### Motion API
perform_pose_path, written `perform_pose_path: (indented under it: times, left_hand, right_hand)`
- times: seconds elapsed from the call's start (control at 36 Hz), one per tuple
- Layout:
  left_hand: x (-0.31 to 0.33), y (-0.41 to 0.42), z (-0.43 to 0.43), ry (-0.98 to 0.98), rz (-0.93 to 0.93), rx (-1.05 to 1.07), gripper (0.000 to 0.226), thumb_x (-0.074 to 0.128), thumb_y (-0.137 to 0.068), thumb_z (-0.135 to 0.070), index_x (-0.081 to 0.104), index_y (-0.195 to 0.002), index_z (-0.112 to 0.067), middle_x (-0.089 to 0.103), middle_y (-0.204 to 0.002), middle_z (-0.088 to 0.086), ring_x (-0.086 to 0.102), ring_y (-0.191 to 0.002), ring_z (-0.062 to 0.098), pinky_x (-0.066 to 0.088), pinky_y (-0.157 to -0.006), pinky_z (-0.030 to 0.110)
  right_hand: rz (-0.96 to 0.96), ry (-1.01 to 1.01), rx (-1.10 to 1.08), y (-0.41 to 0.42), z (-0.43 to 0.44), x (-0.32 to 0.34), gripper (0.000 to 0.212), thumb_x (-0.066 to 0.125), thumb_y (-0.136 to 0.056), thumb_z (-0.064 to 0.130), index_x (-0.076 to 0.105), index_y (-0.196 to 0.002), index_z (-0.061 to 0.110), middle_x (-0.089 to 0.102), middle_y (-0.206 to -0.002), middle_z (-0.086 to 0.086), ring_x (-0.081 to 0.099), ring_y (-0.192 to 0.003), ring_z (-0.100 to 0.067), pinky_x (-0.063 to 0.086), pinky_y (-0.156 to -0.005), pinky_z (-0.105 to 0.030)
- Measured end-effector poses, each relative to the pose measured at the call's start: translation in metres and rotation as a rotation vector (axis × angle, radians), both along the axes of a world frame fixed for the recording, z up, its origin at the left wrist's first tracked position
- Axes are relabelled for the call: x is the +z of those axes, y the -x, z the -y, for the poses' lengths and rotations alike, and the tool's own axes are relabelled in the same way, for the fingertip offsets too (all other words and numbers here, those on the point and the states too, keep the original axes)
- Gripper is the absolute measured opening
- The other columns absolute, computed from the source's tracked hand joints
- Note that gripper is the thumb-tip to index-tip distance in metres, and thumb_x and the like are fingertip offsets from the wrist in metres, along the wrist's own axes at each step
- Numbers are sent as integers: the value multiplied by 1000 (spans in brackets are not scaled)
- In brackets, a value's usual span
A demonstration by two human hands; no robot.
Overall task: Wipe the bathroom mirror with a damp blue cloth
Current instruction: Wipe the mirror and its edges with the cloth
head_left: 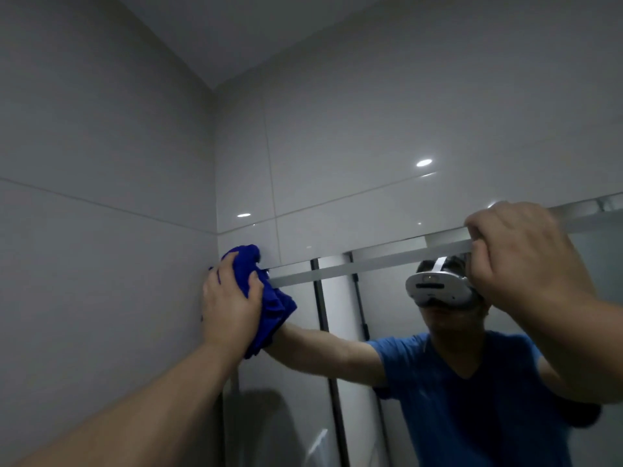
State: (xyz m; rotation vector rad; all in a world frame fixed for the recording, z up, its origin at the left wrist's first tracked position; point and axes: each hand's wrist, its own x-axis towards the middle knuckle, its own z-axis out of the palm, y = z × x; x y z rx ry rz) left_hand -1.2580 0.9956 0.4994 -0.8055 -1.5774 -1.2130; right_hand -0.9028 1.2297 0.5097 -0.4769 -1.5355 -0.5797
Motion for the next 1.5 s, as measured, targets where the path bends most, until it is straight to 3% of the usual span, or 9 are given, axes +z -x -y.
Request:
perform_pose_path:
  times: [0.11,0.56,0.75,0.89,1.06,1.19,1.33,1.42,1.5]
  left_hand:
    - [-15,-47,-30,-39,10,71,57,49,-106,-41,39,-157,-18,40,-159,24,35,-150,40,31,-124,61]
    - [-89,-231,-137,306,-313,-127,72,41,-104,-50,13,-169,-37,-1,-178,12,-3,-165,32,8,-133,54]
    - [-197,-283,-169,461,-703,-203,93,66,-78,-53,32,-164,-46,42,-164,12,39,-151,34,36,-117,48]
    - [-143,-304,-184,456,-837,-431,111,67,-75,-45,12,-170,-30,24,-174,2,41,-153,24,39,-119,43]
    - [-21,-343,-208,396,-662,-278,70,47,-102,-46,28,-167,-31,14,-178,7,15,-164,30,18,-131,54]
    - [20,-381,-238,433,-527,-124,70,34,-111,-52,-1,-169,-37,-5,-179,2,-3,-165,29,4,-133,50]
    - [17,-395,-241,456,-517,-184,82,41,-104,-56,-1,-169,-31,5,-178,1,5,-165,23,8,-133,46]
    - [28,-388,-222,489,-461,-604,69,42,-102,-49,31,-164,-22,45,-163,10,43,-150,27,36,-123,50]
    - [39,-384,-192,511,-120,-1053,74,92,-78,-22,55,-141,-8,66,-138,20,65,-128,19,41,-115,37]
  right_hand:
    - [-4,-10,-10,5,1,-4,15,48,-86,21,57,-97,16,43,-89,-1,43,-85,-26,38,-83,-45]
    - [77,97,430,-45,22,-11,50,41,-84,20,72,-122,15,61,-118,3,57,-112,-14,51,-99,-30]
    - [196,25,367,-80,40,-65,30,56,-72,17,67,-100,19,59,-102,3,56,-98,-21,46,-88,-37]
    - [166,34,371,-122,32,-81,29,56,-71,17,66,-98,21,59,-105,6,58,-99,-21,48,-87,-41]
    - [-21,64,405,-145,25,-62,52,47,-82,17,65,-130,14,61,-132,1,57,-125,-17,47,-110,-40]
    - [-61,292,428,-144,16,-36,57,37,-103,31,43,-159,23,37,-167,8,27,-156,-1,21,-128,-21]
    - [-49,458,452,-148,-1,-13,55,34,-114,32,28,-168,24,18,-176,11,6,-163,-3,10,-134,-36]
    - [-53,375,493,-134,5,-4,61,26,-108,42,36,-165,22,22,-176,7,8,-163,-5,9,-134,-39]
    - [-60,329,518,-119,12,4,76,9,-101,56,31,-166,24,18,-177,11,5,-163,-2,5,-135,-39]
